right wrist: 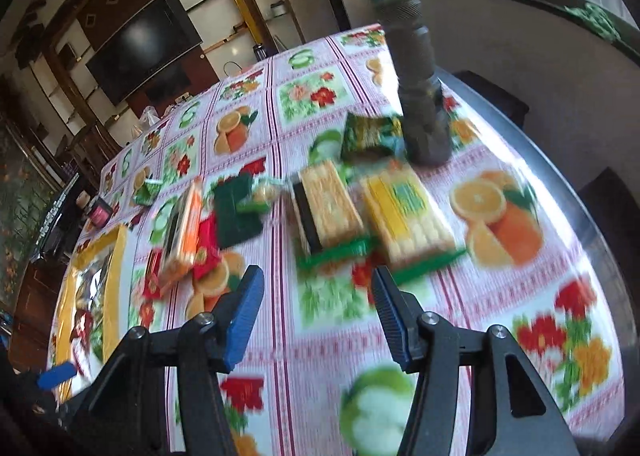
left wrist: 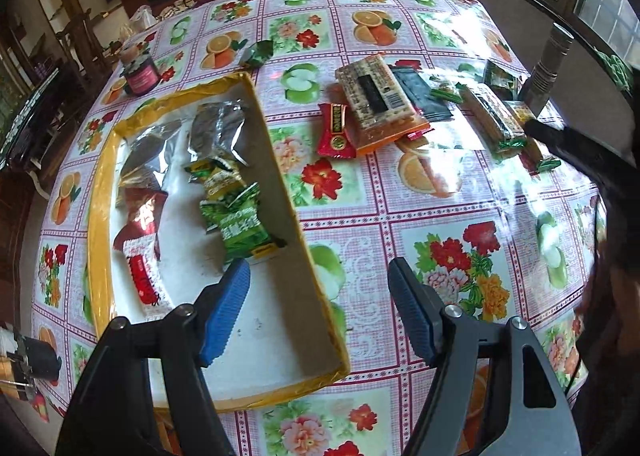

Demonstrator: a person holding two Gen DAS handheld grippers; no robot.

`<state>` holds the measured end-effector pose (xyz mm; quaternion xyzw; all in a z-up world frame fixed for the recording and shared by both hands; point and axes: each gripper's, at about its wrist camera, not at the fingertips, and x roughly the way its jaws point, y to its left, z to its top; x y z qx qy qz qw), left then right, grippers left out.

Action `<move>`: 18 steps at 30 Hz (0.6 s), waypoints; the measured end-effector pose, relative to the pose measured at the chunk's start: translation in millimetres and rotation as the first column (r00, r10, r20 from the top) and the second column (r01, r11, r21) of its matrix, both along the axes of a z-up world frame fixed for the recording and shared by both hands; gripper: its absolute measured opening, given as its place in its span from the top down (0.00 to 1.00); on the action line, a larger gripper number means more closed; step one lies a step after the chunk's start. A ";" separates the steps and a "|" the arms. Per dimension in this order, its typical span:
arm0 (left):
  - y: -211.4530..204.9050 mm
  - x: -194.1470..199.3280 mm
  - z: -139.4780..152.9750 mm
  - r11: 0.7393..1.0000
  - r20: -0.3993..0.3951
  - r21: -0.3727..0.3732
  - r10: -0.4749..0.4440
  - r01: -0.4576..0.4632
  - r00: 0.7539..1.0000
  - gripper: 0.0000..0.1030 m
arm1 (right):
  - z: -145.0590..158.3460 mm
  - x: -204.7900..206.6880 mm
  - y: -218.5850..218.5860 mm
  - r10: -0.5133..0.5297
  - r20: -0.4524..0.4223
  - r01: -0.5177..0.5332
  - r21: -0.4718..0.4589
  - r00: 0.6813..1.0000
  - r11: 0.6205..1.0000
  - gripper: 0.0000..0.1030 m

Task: Organize snacks
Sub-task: 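Grasp the saltine cracker pack with the right gripper while the left grasps the tan biscuit pack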

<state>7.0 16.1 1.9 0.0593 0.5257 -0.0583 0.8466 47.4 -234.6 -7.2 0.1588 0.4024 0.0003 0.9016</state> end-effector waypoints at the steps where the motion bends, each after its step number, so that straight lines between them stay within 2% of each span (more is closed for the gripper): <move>1: -1.0 3.8 3.1 1.000 0.001 -0.004 -0.003 0.003 1.000 0.30 | 0.4 12.6 0.3 0.003 0.001 -0.003 -0.015 1.000 1.000 0.46; 5: -1.3 19.6 16.4 0.999 -0.004 -0.031 -0.015 0.014 1.000 0.30 | -11.5 58.7 -3.8 0.019 -0.063 -0.021 -0.024 0.998 0.999 0.46; 9: 1.5 35.7 29.3 0.999 0.011 -0.035 -0.007 0.007 1.000 0.30 | -23.1 79.4 -6.1 0.036 -0.115 -0.036 0.003 0.993 0.999 0.46; 11: 2.4 43.2 34.8 0.999 0.020 -0.041 -0.004 0.005 1.000 0.30 | -26.4 86.2 -5.8 0.038 -0.148 -0.041 -0.018 0.988 0.999 0.46; 14: 1.9 55.1 40.4 0.999 0.023 -0.040 0.002 -0.001 1.000 0.30 | -27.4 91.8 8.4 0.078 -0.218 -0.105 -0.115 0.973 0.988 0.46; 17: 0.2 71.8 43.9 0.998 0.010 -0.059 0.010 -0.009 1.000 0.30 | -32.9 87.9 30.6 0.094 -0.265 -0.173 -0.294 0.960 0.940 0.47; 18: -1.3 78.0 44.5 0.998 0.003 -0.064 0.011 -0.011 1.000 0.29 | -32.9 83.6 30.6 0.091 -0.253 -0.163 -0.279 0.963 0.946 0.51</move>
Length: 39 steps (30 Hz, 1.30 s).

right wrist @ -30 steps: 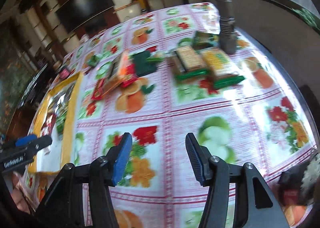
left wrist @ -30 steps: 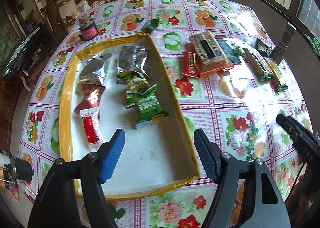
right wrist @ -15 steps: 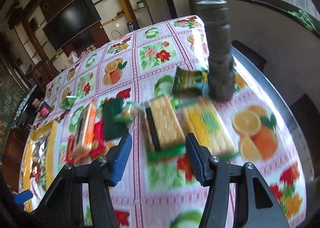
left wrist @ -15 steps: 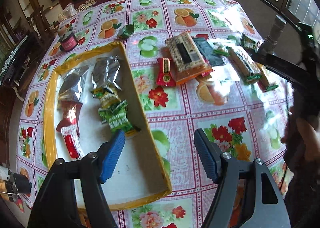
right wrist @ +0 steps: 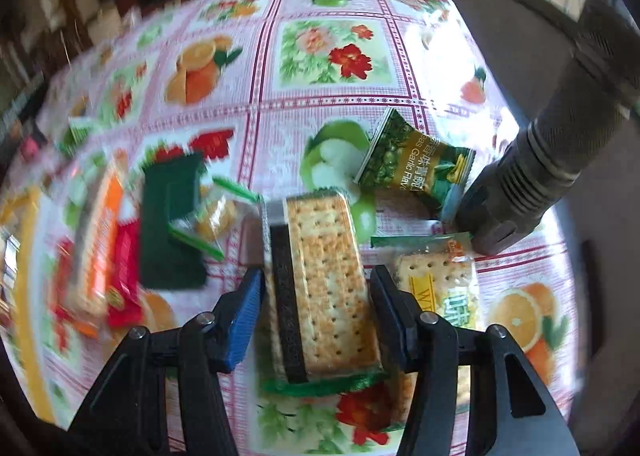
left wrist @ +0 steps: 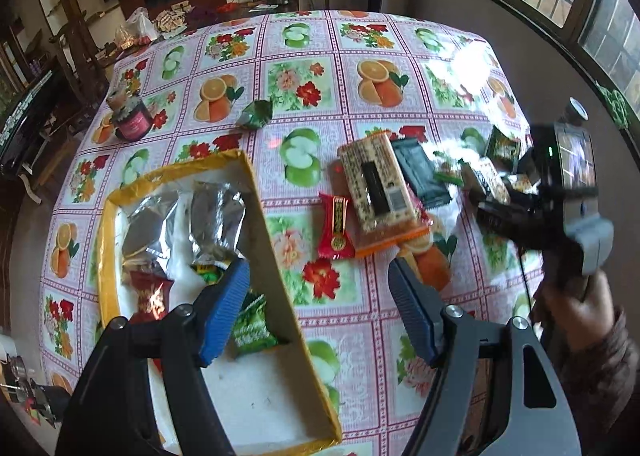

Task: Organize snacks
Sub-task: 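Grasp the saltine cracker pack with the right gripper while the left grasps the tan biscuit pack, then carry the tan biscuit pack into the tray with the left gripper while the right carries the cracker pack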

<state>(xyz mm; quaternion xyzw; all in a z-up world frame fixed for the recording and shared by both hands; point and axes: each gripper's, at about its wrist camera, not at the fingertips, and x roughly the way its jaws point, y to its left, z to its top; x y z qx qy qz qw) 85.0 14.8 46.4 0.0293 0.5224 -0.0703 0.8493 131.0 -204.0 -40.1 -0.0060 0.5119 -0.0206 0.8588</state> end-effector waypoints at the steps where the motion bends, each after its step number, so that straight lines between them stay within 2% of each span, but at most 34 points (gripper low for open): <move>1: -2.6 6.6 0.0 1.000 -0.006 0.001 0.003 -0.003 1.000 0.29 | 0.4 -3.6 -2.6 -0.016 0.005 0.016 0.014 1.000 1.000 0.54; 9: -44.4 48.6 -16.4 0.999 -0.081 -0.037 -0.028 0.025 0.996 0.30 | 2.2 -66.1 0.9 0.003 0.036 -0.004 0.042 0.999 0.999 0.55; 12: -64.4 61.7 -29.0 0.999 -0.101 -0.041 -0.008 0.004 0.995 0.30 | 1.2 -97.5 4.7 0.013 0.076 -0.017 0.057 0.997 0.998 0.55; 15: -83.3 77.4 -44.5 0.999 -0.124 -0.010 0.034 -0.036 0.992 0.30 | -0.6 -111.4 9.0 0.005 0.124 -0.011 0.049 0.992 0.999 0.55; 19: -91.2 96.4 -66.4 0.990 -0.163 0.087 0.122 -0.109 0.979 0.30 | -1.0 -113.9 10.8 -0.001 0.147 -0.006 0.052 0.989 0.999 0.55; 22: -83.0 111.4 -77.8 0.985 -0.191 0.083 0.165 -0.152 0.968 0.30 | -0.5 -111.9 10.7 -0.002 0.156 -0.007 0.056 0.988 0.998 0.55; 26: -81.3 130.6 -89.6 0.982 -0.220 0.100 0.181 -0.163 0.958 0.30 | -0.1 -113.3 12.0 0.003 0.166 -0.011 0.044 0.986 0.999 0.53; 30: -86.2 135.8 -100.9 0.989 -0.280 0.077 0.144 -0.128 0.949 0.30 | -0.8 -113.6 16.1 0.007 0.169 -0.012 0.030 0.986 0.999 0.51; 32: -89.0 130.7 -99.4 0.990 -0.255 0.079 0.133 -0.116 0.958 0.38 | -1.1 -114.6 15.7 0.007 0.170 -0.012 0.032 0.985 0.999 0.51; 33: -88.6 128.4 -98.1 0.990 -0.248 0.074 0.132 -0.117 0.960 0.47 | -1.1 -114.8 15.6 0.005 0.172 -0.011 0.035 0.985 0.999 0.51; 36: -82.8 121.0 -95.9 0.993 -0.278 0.014 0.120 -0.121 0.953 0.47 | -1.0 -114.6 13.1 -0.005 0.179 -0.005 0.056 0.984 0.998 0.51; 39: -77.1 110.9 -95.6 0.995 -0.277 0.001 0.095 -0.098 0.956 0.47 | -0.2 -113.7 8.4 -0.022 0.183 0.007 0.081 0.983 0.997 0.54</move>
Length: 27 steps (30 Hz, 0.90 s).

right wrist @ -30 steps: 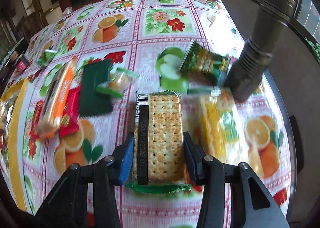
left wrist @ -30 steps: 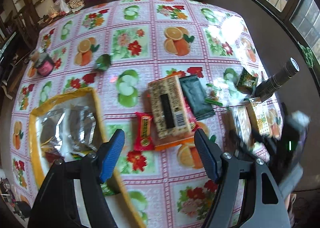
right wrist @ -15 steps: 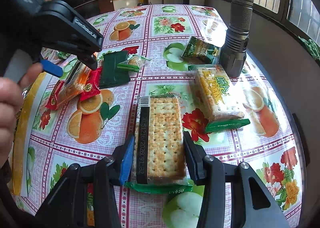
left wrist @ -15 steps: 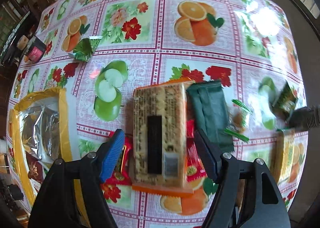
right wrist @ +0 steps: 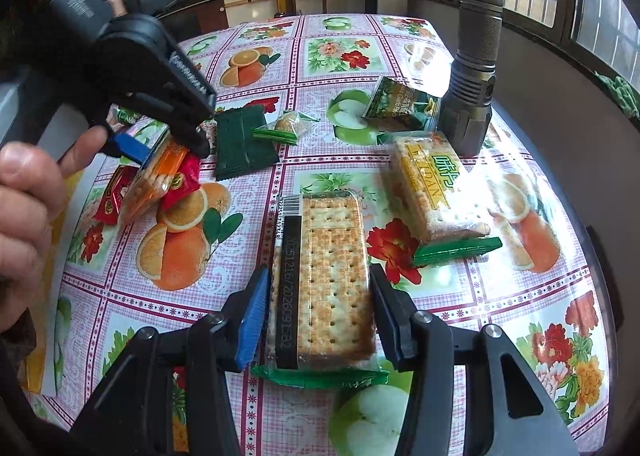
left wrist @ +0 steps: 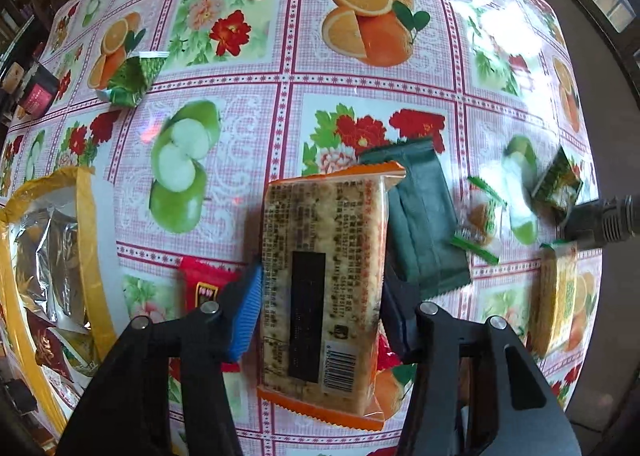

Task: Organize snacks
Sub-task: 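Carry the tan biscuit pack into the tray with the left gripper while the right carries the cracker pack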

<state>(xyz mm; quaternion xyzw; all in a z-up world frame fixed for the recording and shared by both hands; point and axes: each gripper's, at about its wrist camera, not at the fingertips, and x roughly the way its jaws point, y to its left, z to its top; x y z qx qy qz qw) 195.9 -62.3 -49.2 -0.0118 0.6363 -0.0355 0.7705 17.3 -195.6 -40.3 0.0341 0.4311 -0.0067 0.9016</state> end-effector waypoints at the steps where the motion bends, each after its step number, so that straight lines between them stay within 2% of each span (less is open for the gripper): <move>1: 3.6 -4.7 0.2 1.000 -0.003 -0.015 -0.008 0.008 1.000 0.48 | 0.3 0.1 -1.2 -0.003 0.001 0.003 0.005 1.000 1.000 0.55; 8: 24.5 -45.1 14.0 0.993 0.014 -0.097 -0.067 0.068 0.998 0.48 | 1.6 1.0 -2.1 -0.003 -0.016 0.003 0.016 1.000 1.000 0.56; 11: 33.9 -66.5 21.0 0.991 0.021 -0.101 -0.087 0.088 0.996 0.48 | 1.6 -3.2 -0.7 0.002 -0.030 -0.001 0.006 1.000 1.000 0.56; 20: 28.8 -157.1 13.7 0.977 0.037 -0.059 -0.203 0.205 0.978 0.48 | 1.9 -39.5 10.2 0.025 -0.063 -0.027 -0.043 0.998 0.999 0.56; 27: 31.4 -221.4 9.3 0.967 0.144 0.027 -0.255 0.253 0.956 0.48 | 3.7 -65.9 15.7 0.014 -0.063 -0.018 -0.057 0.998 0.998 0.56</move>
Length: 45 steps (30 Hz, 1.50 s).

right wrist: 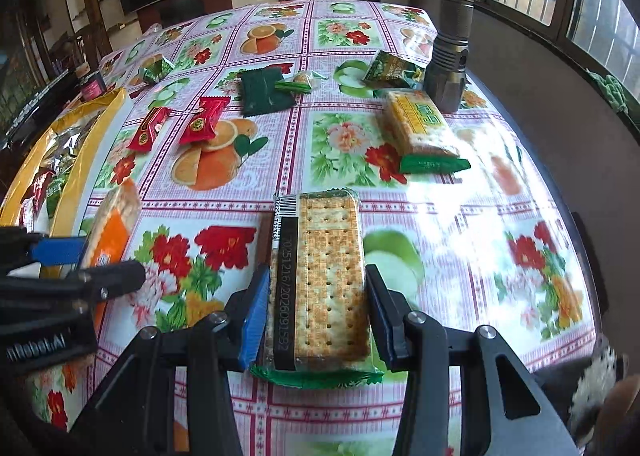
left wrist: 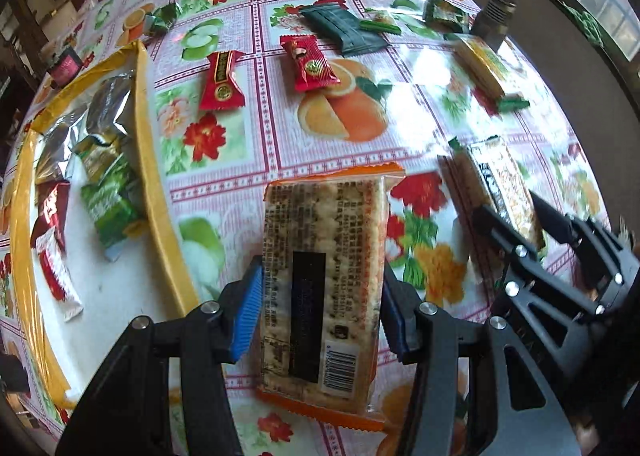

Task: Organize snacks
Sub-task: 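Carry the tan biscuit pack into the tray with the left gripper while the right carries the cracker pack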

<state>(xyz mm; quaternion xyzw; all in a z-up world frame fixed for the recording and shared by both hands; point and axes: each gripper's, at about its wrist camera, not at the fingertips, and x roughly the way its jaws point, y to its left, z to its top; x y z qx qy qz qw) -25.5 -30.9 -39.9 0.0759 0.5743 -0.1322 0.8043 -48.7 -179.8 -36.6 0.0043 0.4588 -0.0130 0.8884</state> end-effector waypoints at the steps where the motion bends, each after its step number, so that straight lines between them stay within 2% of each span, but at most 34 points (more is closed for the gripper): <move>1: 0.6 -5.8 0.7 1.000 0.012 0.001 -0.008 0.008 1.000 0.48 | 0.5 -2.6 0.7 -0.002 -0.001 0.002 -0.004 1.000 1.000 0.56; 5: 6.7 -23.6 8.9 1.000 0.054 -0.001 -0.024 0.025 0.998 0.47 | 3.2 -11.2 2.6 -0.013 0.005 0.013 -0.006 1.000 1.000 0.56; 12: 10.7 -25.3 11.9 0.999 0.091 -0.022 -0.037 0.039 0.995 0.47 | 9.2 -23.8 12.2 -0.006 0.018 0.007 -0.011 1.000 1.000 0.56; 22: 30.2 -44.8 21.9 0.996 0.113 -0.065 -0.051 0.058 0.992 0.47 | 26.1 -35.0 35.3 0.026 0.058 -0.025 -0.015 0.998 1.000 0.56; 32: 48.0 -60.3 51.4 0.992 0.187 -0.110 -0.046 0.068 0.981 0.47 | 53.5 -37.2 62.2 0.081 0.124 -0.081 -0.008 0.989 0.997 0.56; 36: 67.7 -54.3 65.6 0.991 0.206 -0.134 0.006 0.023 0.979 0.47 | 64.8 -31.8 79.5 0.125 0.148 -0.127 0.000 0.981 0.992 0.56; 40: 94.3 -40.7 67.0 0.989 0.200 -0.140 0.074 -0.046 0.977 0.47 | 71.9 -19.2 102.5 0.184 0.168 -0.190 0.022 0.968 0.982 0.56; 45: 134.1 -26.6 71.8 0.981 0.231 -0.130 0.170 -0.143 0.958 0.48 | 71.2 1.0 139.5 0.264 0.176 -0.276 0.045 0.948 0.960 0.56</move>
